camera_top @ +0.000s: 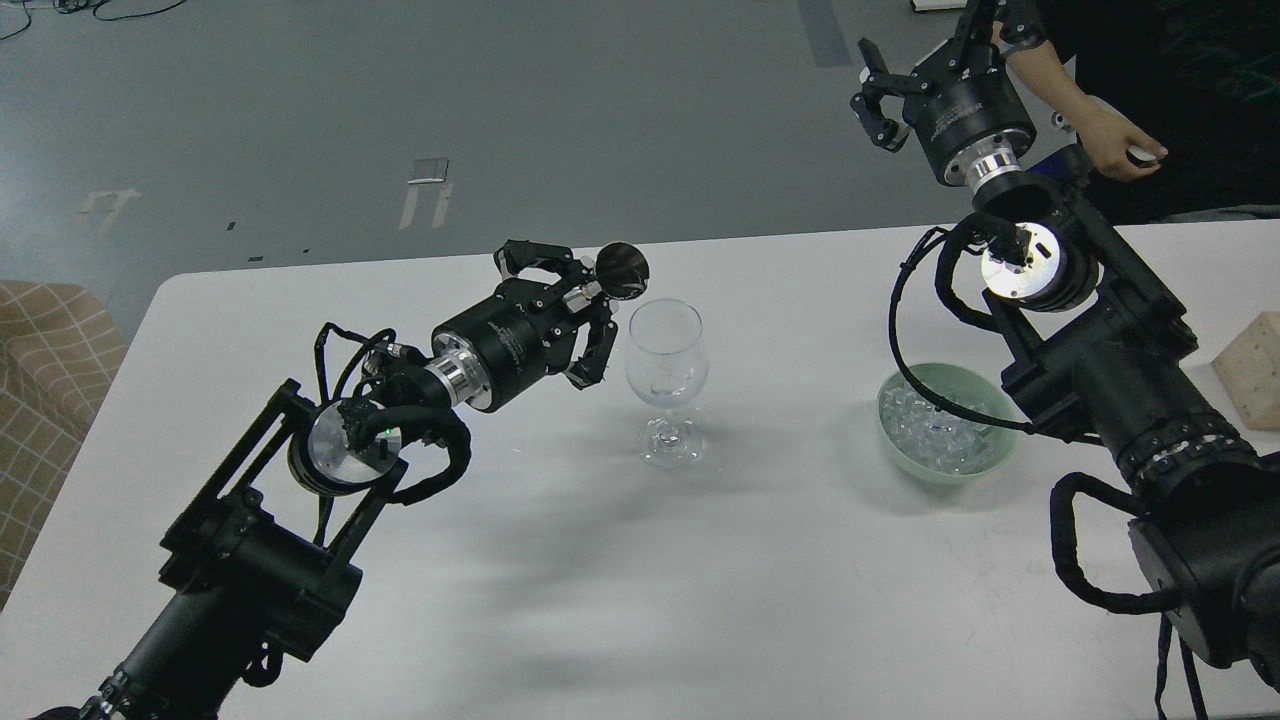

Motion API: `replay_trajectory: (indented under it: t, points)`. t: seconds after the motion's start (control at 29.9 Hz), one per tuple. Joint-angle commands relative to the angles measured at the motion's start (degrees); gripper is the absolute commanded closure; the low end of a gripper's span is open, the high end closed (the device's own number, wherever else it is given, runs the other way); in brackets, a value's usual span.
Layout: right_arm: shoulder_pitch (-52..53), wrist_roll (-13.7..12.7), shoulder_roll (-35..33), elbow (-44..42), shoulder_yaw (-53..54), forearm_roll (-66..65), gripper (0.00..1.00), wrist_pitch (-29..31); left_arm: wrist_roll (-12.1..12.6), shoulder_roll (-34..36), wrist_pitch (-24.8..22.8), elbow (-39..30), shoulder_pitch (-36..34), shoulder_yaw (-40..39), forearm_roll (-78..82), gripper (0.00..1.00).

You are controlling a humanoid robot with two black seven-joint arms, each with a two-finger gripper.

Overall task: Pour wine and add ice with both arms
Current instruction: 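Tilt the jigger with the left gripper to pour into the glass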

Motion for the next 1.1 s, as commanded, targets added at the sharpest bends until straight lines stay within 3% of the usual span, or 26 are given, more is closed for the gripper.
replay_trajectory:
  t: [0.0, 1.07]
  points:
    - [0.0, 0.0, 0.0, 0.1, 0.0, 0.0, 0.0, 0.0, -0.1, 0.0, 0.0, 0.0, 0.0, 0.0, 1.1, 1.0]
    - [0.0, 0.0, 0.0, 0.2, 0.1, 0.0, 0.0, 0.0, -1.0, 0.0, -0.8, 0.5, -1.4, 0.6, 13.1, 1.0]
